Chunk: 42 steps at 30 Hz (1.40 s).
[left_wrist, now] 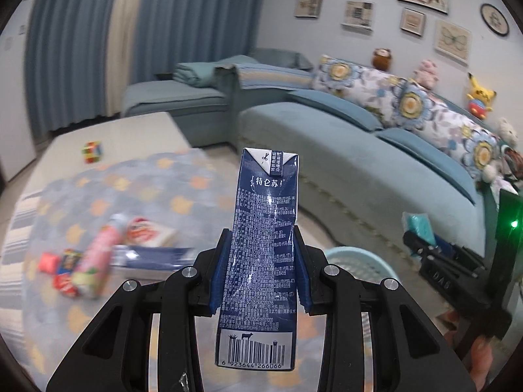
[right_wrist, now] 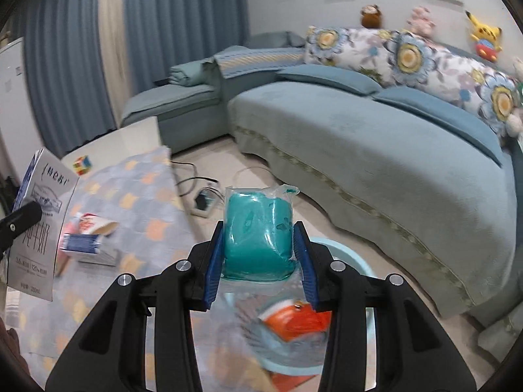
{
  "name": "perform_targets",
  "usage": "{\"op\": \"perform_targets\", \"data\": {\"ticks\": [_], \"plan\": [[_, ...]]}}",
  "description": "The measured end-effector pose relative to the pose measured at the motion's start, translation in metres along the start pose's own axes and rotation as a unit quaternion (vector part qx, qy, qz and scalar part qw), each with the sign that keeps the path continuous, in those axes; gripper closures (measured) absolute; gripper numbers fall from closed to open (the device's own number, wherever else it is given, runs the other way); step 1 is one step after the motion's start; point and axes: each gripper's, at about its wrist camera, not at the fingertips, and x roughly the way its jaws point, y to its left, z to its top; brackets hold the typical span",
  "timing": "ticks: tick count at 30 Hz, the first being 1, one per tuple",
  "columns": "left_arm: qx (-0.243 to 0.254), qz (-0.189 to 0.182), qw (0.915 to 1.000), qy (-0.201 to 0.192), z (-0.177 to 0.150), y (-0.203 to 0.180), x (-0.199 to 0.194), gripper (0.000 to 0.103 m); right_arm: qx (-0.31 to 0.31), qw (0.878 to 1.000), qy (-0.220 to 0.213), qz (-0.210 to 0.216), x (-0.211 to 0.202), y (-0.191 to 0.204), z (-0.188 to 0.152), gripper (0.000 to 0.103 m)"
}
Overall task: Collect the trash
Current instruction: 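Carry the milk carton and teal cup over the basket and release both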
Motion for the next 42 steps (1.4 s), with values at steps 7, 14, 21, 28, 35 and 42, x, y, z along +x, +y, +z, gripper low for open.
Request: {"op": "perform_targets", "data": {"ticks": [7,14,21,28,35,42], "plan": [[0.032,-0.041,0.9976,0.045,-0.016,-0.062,0.050,0.069,0.036,0.997,0.065,-0.021,0.032,-0.052,-0.024,0.065],[0.055,-0.067,0.9896,0.115,-0.052,-0.100,0.105,0.069,0.082,0.983,0.160,-0.032,0.077,-0.093,-0.065,0.065],[0.064,-0.085,0.9806,0.164,-0.085,-0.119,0.139,0.069,0.112,0.969,0.219,-0.026,0.104,-0.112,-0.096,0.063],[0.054,-0.094,0.9814,0.159,-0.087,-0.122,0.143,0.041,0.122,0.968,0.221,-0.008,0.109,-0.113,-0.103,0.055],[0.041,-0.098,0.9850,0.136,-0.077,-0.108,0.124,0.040,0.126,0.970,0.207,-0.008,0.100,-0.112,-0.099,0.049],[0.029,-0.096,0.9886,0.113,-0.067,-0.090,0.100,0.040,0.110,0.975,0.192,-0.001,0.084,-0.093,-0.090,0.049]]}}
